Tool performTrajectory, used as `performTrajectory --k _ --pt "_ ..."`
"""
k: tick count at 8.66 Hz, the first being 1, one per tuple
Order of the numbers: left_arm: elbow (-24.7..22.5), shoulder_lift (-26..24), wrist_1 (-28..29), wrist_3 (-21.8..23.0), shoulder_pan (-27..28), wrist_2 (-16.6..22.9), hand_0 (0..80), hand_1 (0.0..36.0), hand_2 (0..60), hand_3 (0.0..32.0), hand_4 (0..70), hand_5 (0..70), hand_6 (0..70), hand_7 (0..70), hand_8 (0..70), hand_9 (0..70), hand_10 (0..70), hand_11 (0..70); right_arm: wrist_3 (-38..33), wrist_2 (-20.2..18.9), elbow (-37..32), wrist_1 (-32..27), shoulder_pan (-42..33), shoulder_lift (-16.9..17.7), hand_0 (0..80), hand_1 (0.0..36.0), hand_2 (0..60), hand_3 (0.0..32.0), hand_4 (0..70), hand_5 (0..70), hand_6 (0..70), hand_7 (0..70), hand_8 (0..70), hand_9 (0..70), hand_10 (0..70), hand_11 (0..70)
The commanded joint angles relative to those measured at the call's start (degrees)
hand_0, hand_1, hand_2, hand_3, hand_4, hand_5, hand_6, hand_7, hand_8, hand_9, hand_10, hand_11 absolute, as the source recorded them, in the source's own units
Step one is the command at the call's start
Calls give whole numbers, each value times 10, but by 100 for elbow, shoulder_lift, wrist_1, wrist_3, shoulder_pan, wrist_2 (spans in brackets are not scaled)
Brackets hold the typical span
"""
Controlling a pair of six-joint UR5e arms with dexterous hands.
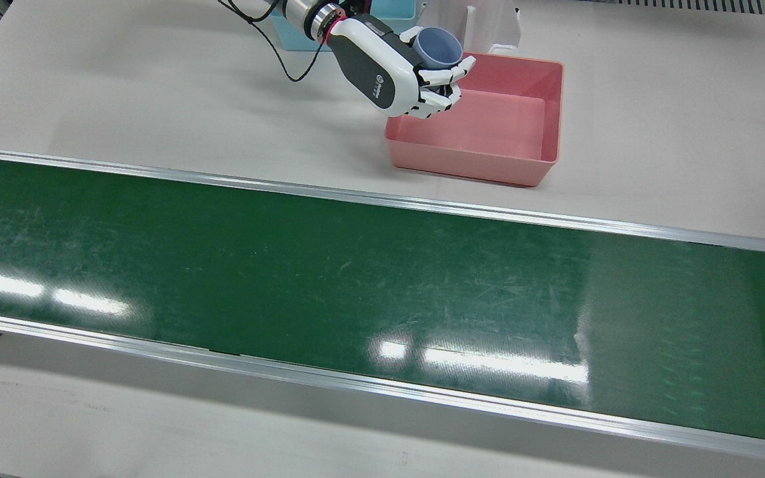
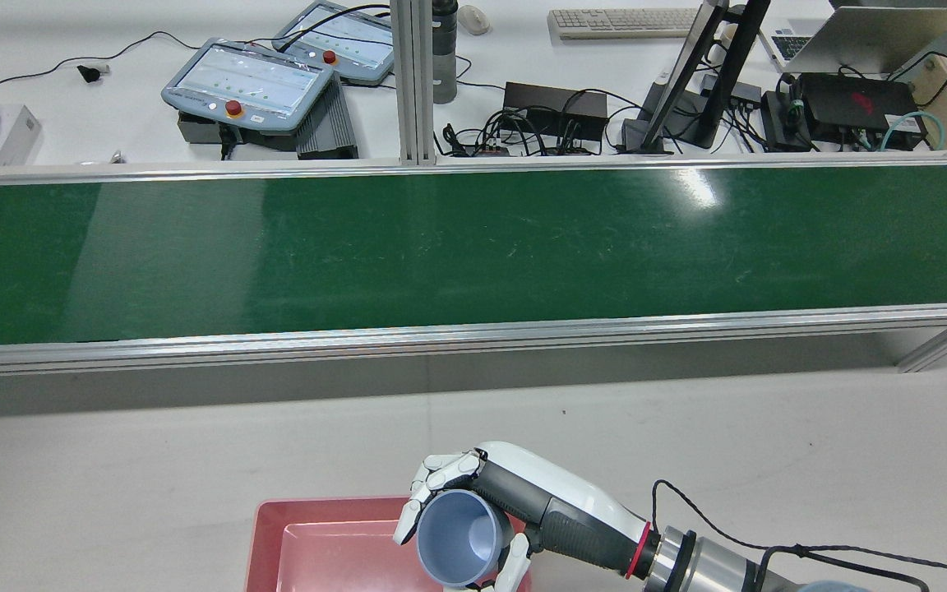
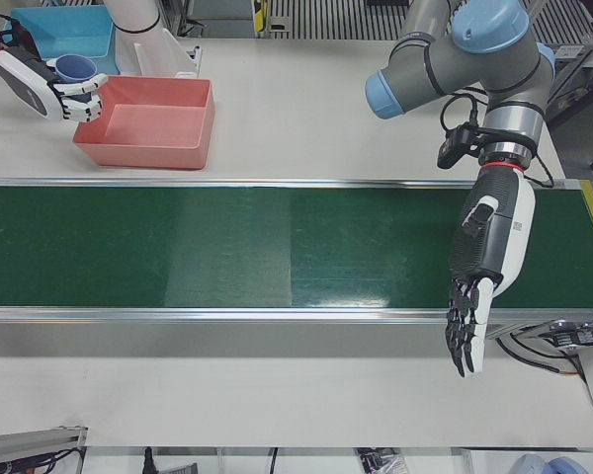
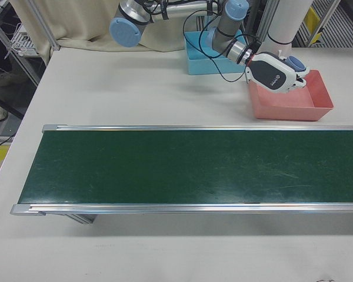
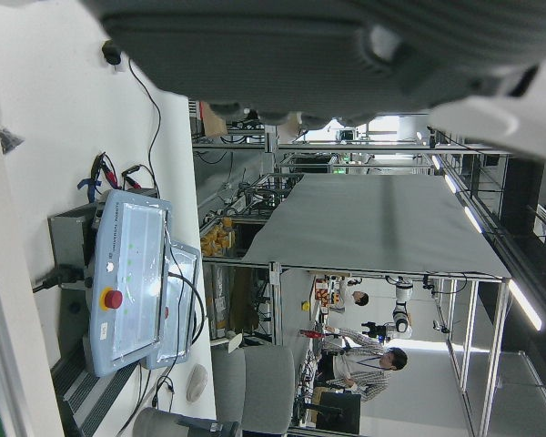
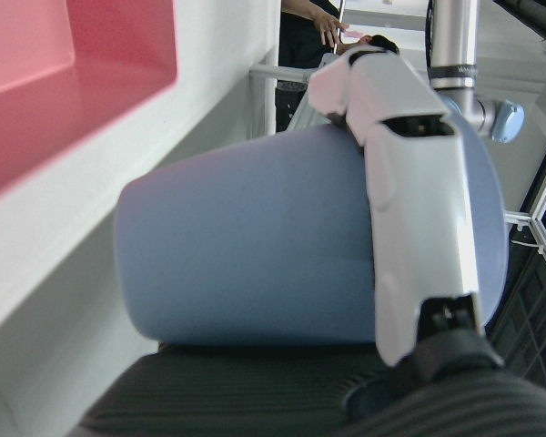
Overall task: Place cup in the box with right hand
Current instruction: 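Carry the cup toward the robot and lower it into the pink tray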
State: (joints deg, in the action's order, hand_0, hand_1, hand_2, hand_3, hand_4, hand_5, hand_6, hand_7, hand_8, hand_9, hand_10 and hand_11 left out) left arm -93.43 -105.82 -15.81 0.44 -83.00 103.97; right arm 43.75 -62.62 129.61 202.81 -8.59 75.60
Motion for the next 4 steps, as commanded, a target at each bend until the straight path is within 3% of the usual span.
performTrajectory --k 1,2,3,4 --pt "0 0 8 0 3 0 0 0 0 0 0 0 0 0 0 0 0 0 221 373 -6 -23 445 192 588 360 600 0 31 163 166 481 302 472 213 347" --pt "0 0 8 0 -6 0 0 0 0 0 0 0 0 0 0 0 0 0 239 373 -15 -23 516 174 604 360 600 0 17 142 132 373 218 355 154 261" --pt "0 0 8 0 3 0 0 0 0 0 0 0 0 0 0 0 0 0 230 373 -23 -23 516 174 606 255 29 0 7 90 51 75 55 97 57 112" --pt "0 0 8 0 -6 0 0 0 0 0 0 0 0 0 0 0 0 0 222 373 -15 -23 525 174 596 125 0 0 48 64 22 0 3 21 13 42"
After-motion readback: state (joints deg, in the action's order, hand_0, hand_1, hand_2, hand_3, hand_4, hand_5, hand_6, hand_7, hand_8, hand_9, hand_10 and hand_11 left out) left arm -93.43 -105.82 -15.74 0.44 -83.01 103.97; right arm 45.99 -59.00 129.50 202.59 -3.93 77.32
